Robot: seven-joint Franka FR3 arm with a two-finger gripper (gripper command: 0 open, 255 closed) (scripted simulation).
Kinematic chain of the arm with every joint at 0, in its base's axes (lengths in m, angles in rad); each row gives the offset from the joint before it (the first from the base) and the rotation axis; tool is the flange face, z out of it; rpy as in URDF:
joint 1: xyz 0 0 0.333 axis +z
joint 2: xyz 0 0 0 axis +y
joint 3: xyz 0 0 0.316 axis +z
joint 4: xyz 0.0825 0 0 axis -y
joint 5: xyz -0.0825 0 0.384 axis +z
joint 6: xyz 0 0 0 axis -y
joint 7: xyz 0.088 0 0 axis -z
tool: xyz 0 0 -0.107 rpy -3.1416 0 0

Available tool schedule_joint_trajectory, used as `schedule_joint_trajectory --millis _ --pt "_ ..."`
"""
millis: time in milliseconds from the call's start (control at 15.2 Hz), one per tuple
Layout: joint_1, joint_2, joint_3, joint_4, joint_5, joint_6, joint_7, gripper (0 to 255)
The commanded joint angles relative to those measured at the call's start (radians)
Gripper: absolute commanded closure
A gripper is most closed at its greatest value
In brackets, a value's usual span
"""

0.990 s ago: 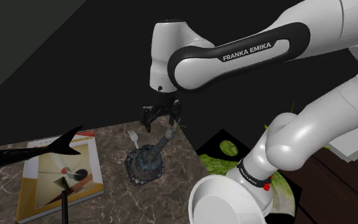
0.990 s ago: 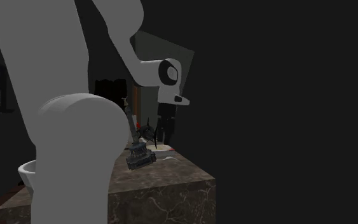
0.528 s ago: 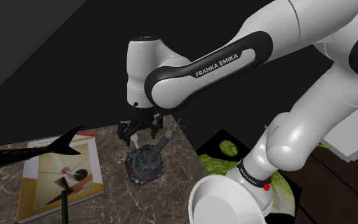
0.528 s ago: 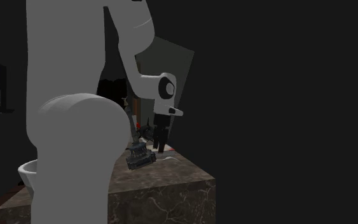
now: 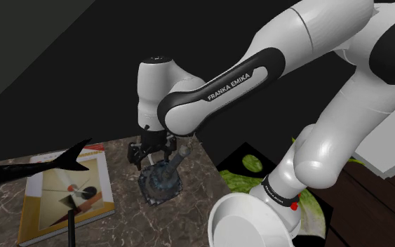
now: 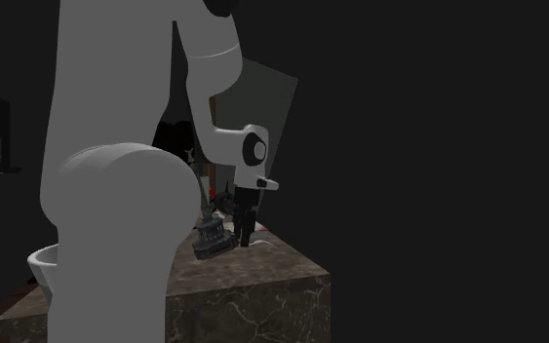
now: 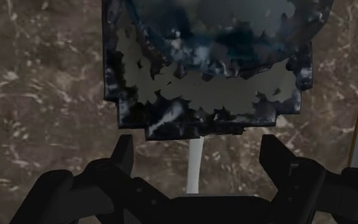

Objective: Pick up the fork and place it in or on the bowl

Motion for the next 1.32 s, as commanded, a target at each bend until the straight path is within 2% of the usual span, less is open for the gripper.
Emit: schedule_joint_trajectory --millis 0,330,396,990,1254 --pt "0.001 0.004 0.0 -0.001 -0.002 0.005 0.002 0" --pt "0.001 0.003 0.0 -0.001 -0.002 0.005 0.001 0" --pt "0.001 0.003 0.0 -0.001 -0.002 0.005 0.001 255" --pt "0.001 0.004 0.0 -0.001 -0.002 0.005 0.002 255" --pt "-0.002 -0.039 0.0 0.016 0.019 -0.051 -0.009 255"
